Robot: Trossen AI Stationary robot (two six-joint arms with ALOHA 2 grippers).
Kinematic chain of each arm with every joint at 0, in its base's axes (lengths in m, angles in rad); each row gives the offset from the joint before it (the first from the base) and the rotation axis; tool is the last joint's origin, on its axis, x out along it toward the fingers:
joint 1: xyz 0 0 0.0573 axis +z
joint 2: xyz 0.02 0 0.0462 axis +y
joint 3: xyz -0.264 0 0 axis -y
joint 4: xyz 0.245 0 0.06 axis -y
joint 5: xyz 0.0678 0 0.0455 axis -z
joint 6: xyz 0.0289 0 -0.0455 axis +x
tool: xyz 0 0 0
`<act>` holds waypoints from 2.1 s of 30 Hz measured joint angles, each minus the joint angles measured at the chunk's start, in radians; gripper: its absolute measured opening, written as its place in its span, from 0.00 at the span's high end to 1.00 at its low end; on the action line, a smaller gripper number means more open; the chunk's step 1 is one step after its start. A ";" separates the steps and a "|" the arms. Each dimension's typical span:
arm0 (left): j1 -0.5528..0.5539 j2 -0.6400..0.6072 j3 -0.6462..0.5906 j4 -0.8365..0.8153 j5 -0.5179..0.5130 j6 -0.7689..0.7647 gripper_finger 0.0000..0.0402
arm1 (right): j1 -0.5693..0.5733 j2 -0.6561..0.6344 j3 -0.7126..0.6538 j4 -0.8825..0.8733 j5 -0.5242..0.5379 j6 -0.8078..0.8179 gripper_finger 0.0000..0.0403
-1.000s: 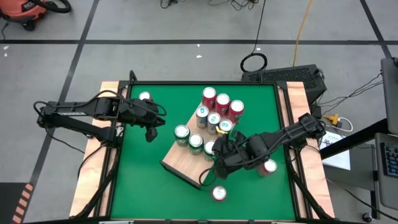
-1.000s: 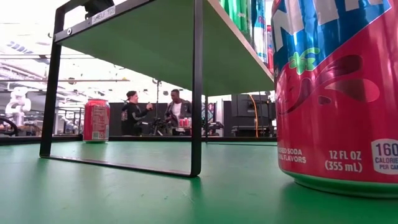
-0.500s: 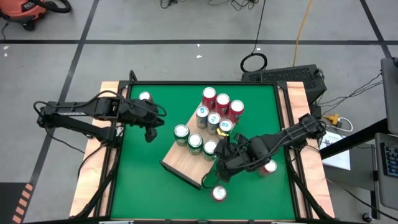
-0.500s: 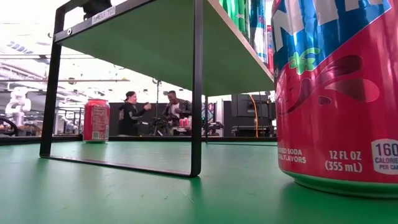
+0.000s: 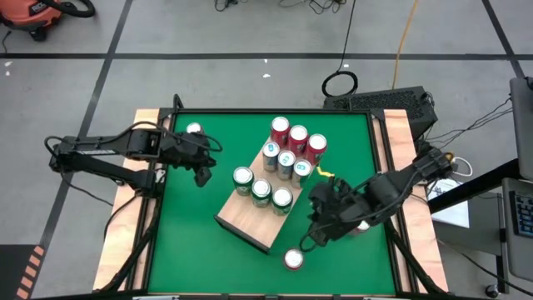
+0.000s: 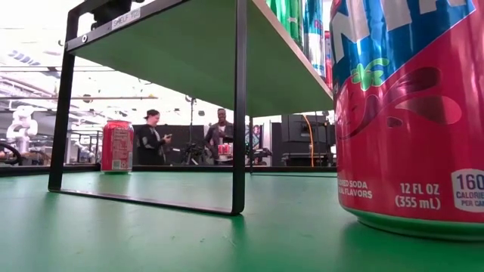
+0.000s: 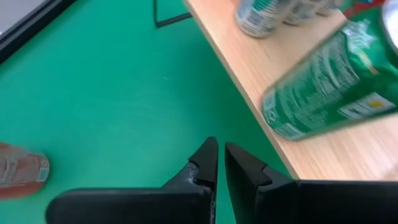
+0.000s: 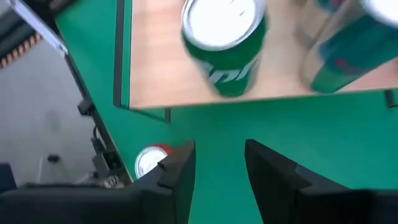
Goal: Sort soda cans
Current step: Put the red soda can on the shelf
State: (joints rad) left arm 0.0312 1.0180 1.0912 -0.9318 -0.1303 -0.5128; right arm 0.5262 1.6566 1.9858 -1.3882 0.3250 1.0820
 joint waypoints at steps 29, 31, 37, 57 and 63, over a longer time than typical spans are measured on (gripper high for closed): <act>0.535 0.009 0.001 -0.153 0.044 0.006 0.14 | -0.038 -0.118 0.000 -0.174 0.195 -0.334 0.68; 0.565 0.011 0.001 -0.153 0.044 0.021 0.08 | -0.045 -0.124 0.000 -0.179 0.193 -0.344 0.68; 0.685 0.052 0.001 -0.155 0.035 0.023 0.03 | -0.074 -0.133 0.000 -0.183 0.197 -0.246 0.68; 0.900 0.320 0.001 -0.114 0.176 0.372 0.01 | -0.109 -0.126 0.000 -0.177 0.198 0.034 0.68; 0.915 0.349 0.001 -0.097 0.137 0.421 0.01 | -0.109 -0.126 0.000 -0.166 0.198 0.070 0.68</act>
State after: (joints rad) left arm 0.9460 1.3667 1.0920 -1.0286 0.0063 -0.0923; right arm 0.4175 1.5303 1.9862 -1.5538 0.5232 1.1518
